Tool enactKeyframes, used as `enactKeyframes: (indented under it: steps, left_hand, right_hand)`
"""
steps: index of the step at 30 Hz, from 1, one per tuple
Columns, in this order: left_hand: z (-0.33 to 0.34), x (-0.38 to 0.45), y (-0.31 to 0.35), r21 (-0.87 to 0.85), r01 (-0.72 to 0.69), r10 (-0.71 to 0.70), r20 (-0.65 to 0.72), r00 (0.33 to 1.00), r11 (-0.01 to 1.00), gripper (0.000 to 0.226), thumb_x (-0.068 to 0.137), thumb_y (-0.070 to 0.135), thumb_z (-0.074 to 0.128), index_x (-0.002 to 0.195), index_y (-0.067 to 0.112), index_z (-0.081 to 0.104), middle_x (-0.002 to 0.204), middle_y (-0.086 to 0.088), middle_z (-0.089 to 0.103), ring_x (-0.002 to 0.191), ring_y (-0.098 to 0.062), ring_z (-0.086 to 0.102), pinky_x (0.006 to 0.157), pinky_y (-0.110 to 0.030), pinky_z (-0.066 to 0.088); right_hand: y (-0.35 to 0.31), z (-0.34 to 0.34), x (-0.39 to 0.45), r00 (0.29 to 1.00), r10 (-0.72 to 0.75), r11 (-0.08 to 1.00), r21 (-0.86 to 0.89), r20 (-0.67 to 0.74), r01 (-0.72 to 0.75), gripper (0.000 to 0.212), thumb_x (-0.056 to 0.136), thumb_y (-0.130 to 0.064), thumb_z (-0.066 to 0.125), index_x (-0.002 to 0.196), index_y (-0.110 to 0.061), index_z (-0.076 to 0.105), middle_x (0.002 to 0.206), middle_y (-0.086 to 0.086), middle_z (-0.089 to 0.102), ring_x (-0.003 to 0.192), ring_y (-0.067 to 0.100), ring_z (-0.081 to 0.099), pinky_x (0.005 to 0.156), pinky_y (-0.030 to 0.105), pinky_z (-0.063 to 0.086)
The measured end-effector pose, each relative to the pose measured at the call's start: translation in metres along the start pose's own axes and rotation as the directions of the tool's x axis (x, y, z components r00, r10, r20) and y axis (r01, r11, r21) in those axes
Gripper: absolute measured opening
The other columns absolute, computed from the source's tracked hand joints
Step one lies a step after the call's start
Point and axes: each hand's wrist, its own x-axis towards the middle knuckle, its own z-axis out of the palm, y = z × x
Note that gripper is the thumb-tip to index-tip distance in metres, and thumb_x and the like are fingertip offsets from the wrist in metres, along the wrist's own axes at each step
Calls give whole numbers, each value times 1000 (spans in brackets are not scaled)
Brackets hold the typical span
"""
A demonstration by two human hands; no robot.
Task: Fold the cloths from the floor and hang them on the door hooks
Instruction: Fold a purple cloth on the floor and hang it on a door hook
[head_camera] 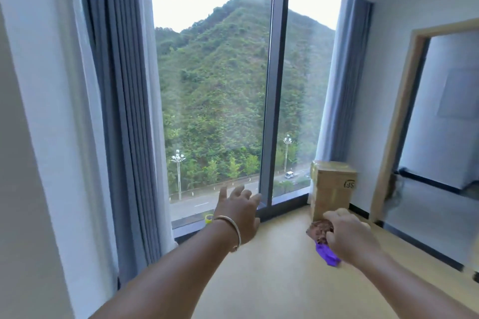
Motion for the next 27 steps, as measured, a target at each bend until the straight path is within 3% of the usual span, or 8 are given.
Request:
enactKeyframes:
  steps: [8,14,19,24,27]
  left_hand:
    - [36,89,153,-93,-225,225,-8,974,970,56,91,42,47,143,26,33,143,-3,42,142,-24,22,115,-58,5]
    - [49,140,272,-162,-360,360,-28,932,919,52,90,39,50,138,26,37,139,-3,45,137,-24,29,113,-55,9]
    - [50,164,356,-193,-480,475,-75,877,856,59,90,42,49,144,27,30,145,-3,40,141,-24,23,115,-56,9]
    - [32,179,406,-240,-585,564,-156,811,775,55,89,44,47,141,28,35,146,-3,38,144,-24,14,115,-56,5]
    - [26,186,417,-304,-581,547,-195,814,755,55,90,47,45,141,32,33,146,1,37,146,-21,10,116,-54,4]
  right_hand:
    - [168,8,-19,970,243,969,-54,-3,-243,41,90,-29,46,130,-31,46,133,-5,48,118,17,50,92,33,41]
    - [272,-3,-54,906,423,900,-115,-7,-421,51,87,-19,40,137,-29,43,134,-5,47,119,17,47,91,33,40]
    - [329,-27,-80,837,546,834,-78,-25,-546,54,83,-13,40,135,-29,44,135,-3,46,118,19,46,93,33,40]
    - [363,-56,-91,793,598,797,-17,-118,-604,45,89,-25,48,133,-30,48,136,-7,47,122,16,43,89,30,39]
    - [377,-69,-102,774,608,788,20,-175,-615,43,89,-30,52,132,-31,50,134,-11,49,122,13,44,90,29,40]
